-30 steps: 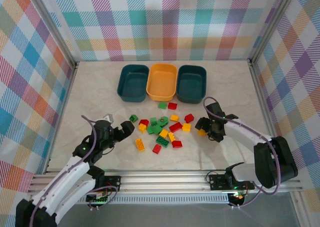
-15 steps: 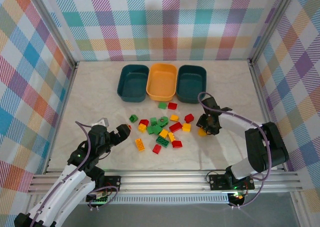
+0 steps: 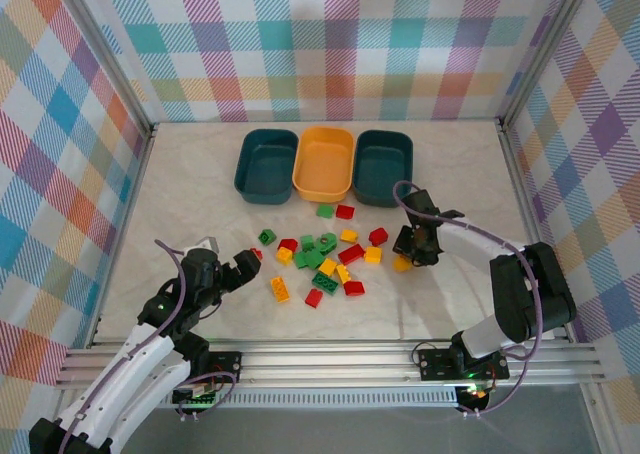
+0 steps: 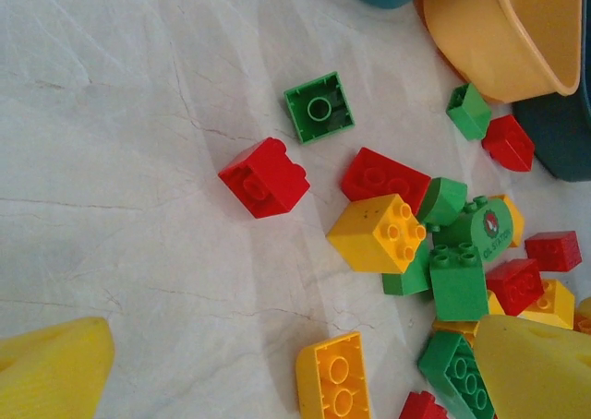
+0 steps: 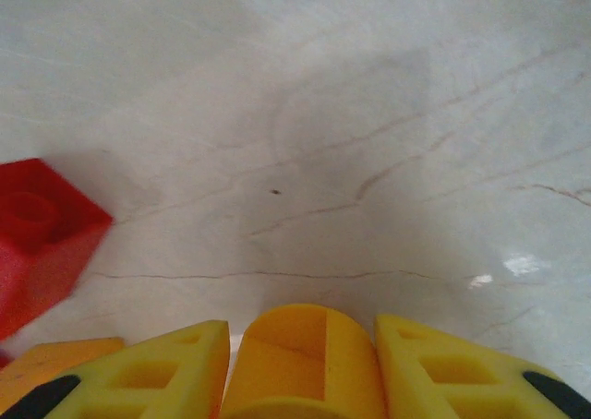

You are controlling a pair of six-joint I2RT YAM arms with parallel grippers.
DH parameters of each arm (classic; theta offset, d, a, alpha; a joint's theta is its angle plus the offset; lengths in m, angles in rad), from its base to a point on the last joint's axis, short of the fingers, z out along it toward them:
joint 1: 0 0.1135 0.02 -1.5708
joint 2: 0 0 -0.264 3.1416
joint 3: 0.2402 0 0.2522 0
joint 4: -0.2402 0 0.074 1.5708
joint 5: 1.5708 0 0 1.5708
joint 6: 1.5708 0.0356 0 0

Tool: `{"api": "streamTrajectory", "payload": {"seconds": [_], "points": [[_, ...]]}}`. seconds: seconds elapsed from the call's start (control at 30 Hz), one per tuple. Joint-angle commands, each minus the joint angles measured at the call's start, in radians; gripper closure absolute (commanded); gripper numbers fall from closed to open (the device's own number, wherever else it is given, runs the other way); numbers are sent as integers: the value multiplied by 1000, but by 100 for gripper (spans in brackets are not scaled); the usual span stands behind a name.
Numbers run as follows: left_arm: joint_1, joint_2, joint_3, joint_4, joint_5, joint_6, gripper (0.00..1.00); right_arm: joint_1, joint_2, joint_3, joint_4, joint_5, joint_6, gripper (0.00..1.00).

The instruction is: Sort the legos into containers by color

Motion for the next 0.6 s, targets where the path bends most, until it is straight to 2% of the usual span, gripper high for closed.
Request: {"api": "streamTrajectory", "payload": {"seconds": [0.0, 0.27, 0.43, 0.57], "points": [[-5, 0, 25, -13, -22, 15, 0, 8, -21, 55, -26, -22, -28, 68], [-5, 22, 38, 5, -15, 15, 0, 8, 13, 245, -20, -20, -78, 71], [-5, 72, 52, 30, 2, 13, 0, -5, 139, 464, 9, 43, -151, 72], [-4, 119, 75, 41, 19, 19, 0, -20, 316, 663, 14, 99, -229, 72]]}}
